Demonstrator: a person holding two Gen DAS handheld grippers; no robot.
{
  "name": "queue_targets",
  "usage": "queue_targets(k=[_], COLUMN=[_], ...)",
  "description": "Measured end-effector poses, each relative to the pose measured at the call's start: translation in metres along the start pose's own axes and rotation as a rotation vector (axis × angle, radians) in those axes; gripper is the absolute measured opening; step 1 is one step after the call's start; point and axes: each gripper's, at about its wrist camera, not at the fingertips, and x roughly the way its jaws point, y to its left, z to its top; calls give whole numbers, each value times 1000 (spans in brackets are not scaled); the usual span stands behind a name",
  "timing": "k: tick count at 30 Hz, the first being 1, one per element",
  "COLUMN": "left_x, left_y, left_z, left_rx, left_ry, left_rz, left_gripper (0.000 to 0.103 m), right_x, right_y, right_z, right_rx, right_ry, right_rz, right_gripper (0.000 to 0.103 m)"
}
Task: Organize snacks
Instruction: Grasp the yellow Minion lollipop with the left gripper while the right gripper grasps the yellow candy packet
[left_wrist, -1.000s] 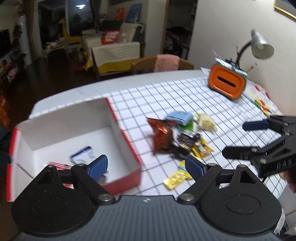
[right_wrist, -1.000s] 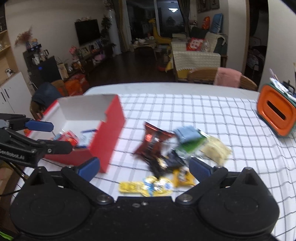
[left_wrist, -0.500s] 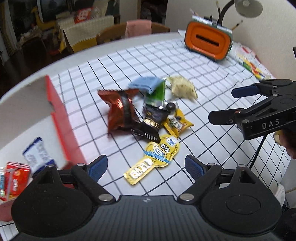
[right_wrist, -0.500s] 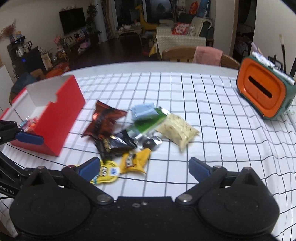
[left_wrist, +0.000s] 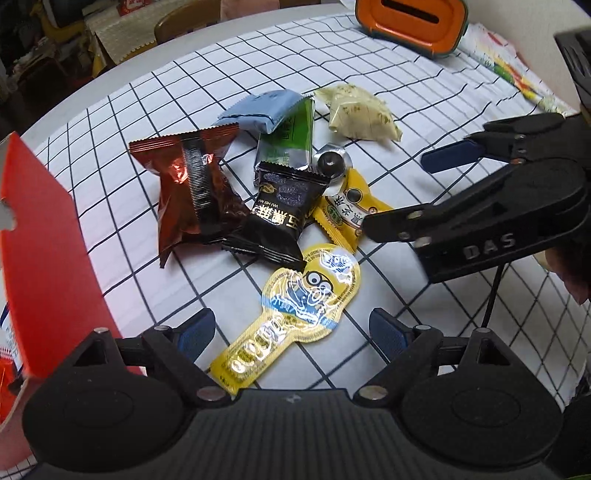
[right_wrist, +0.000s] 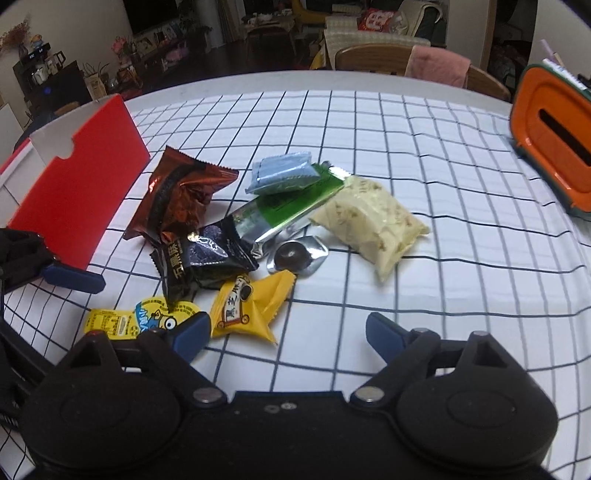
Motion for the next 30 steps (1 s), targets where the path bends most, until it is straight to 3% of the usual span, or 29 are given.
queue_targets(k=[11,13,17,24,30], left_x=[16,18,20,18,15], left_y=[-7,-10,-10,-13,-15], left_z=[9,8,9,8,6], left_rx=[47,59,58,45,15], left_ry=[3,10,12,6,6], left_rz=[23,21,6,-5,10], left_gripper=[88,80,76,54,51], right_x=[25,26,27,23,16], right_y=[15,16,23,23,15], right_z=[9,10,9,4,-1], right_rx=[-34,-38,-92,-107,-63], right_ry=[13,11,9,-8,-19], right_rz=[17,17,-2,-8,6], right_gripper=[74,71,61,40,29])
